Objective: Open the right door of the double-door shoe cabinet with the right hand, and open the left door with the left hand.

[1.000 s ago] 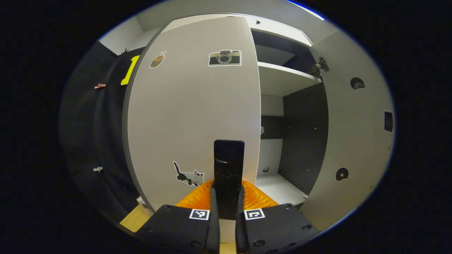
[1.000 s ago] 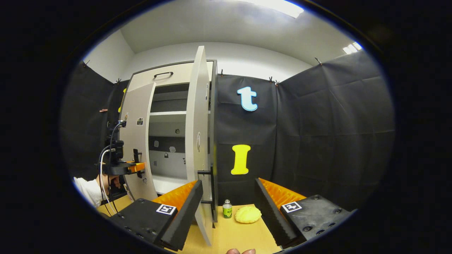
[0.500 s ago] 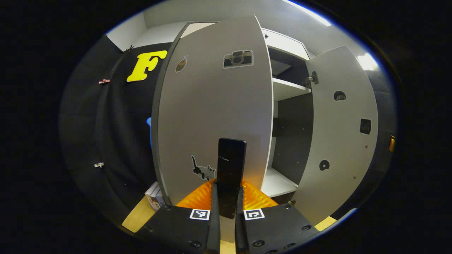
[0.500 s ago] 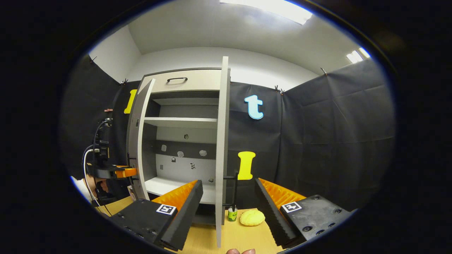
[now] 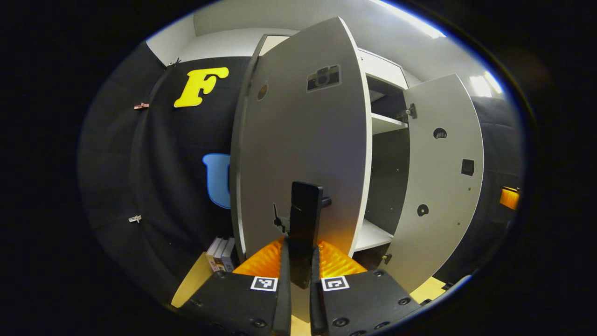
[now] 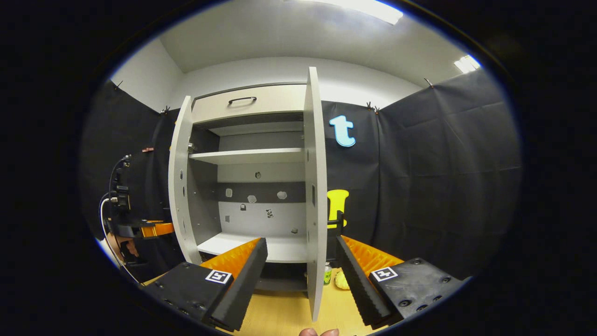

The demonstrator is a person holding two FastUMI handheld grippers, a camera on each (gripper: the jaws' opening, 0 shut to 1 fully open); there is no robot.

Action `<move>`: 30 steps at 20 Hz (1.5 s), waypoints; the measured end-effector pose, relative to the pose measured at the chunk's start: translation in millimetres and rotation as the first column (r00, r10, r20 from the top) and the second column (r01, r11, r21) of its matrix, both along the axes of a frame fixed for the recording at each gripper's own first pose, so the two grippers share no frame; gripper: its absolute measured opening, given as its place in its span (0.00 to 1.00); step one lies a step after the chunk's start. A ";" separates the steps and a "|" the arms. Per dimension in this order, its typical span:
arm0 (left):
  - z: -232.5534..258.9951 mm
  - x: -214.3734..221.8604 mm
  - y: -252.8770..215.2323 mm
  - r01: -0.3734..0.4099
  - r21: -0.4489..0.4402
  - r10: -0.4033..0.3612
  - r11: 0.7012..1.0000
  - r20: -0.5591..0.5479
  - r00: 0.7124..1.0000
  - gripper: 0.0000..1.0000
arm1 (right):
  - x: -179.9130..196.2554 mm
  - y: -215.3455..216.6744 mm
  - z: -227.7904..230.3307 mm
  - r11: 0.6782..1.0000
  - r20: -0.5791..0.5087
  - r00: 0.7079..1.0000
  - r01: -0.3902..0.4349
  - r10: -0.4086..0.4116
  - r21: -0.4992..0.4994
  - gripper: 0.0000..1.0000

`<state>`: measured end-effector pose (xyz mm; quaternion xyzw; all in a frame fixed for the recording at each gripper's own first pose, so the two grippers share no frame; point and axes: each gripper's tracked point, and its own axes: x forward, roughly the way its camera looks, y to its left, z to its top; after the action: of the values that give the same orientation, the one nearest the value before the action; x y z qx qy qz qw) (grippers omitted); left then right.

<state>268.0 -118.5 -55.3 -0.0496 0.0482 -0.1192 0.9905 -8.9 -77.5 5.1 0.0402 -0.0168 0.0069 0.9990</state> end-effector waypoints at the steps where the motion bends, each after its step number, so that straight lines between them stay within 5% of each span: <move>1: -0.1 0.4 0.0 -0.003 -0.004 0.003 1.000 0.001 1.000 0.20 | 0.1 4.5 -0.5 1.000 -0.002 1.000 -0.004 0.004 -0.005 0.93; 16: -3.6 -13.0 50.2 -0.014 -0.071 0.015 0.997 0.008 1.000 0.23 | -5.9 32.0 -1.7 0.999 0.014 0.999 -0.031 0.031 -0.013 0.93; 20: -9.1 -7.2 83.6 -0.102 -0.068 0.101 0.993 -0.009 0.995 0.24 | -8.0 37.9 -3.5 0.999 0.015 0.999 -0.040 0.041 -0.022 0.92; 22: -8.3 -6.3 117.2 -0.167 -0.007 0.167 0.986 0.011 0.986 0.17 | -7.2 40.2 -5.3 0.999 0.011 0.999 -0.044 0.045 -0.025 0.93; 25: -7.0 -7.1 116.6 -0.101 -0.027 0.101 0.995 -0.011 0.995 0.18 | -5.3 42.2 -9.5 0.999 -0.001 0.999 -0.049 0.049 -0.023 0.93; 30: -8.3 -7.8 118.2 -0.097 -0.006 0.097 0.995 -0.002 0.995 0.22 | -0.8 43.8 -9.4 0.999 -0.001 0.999 -0.051 0.051 -0.013 0.93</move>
<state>260.3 -0.2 -63.5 -0.0551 0.0461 -0.0709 0.9949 -9.7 -33.7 -4.3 0.0340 -0.0153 0.0327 0.9988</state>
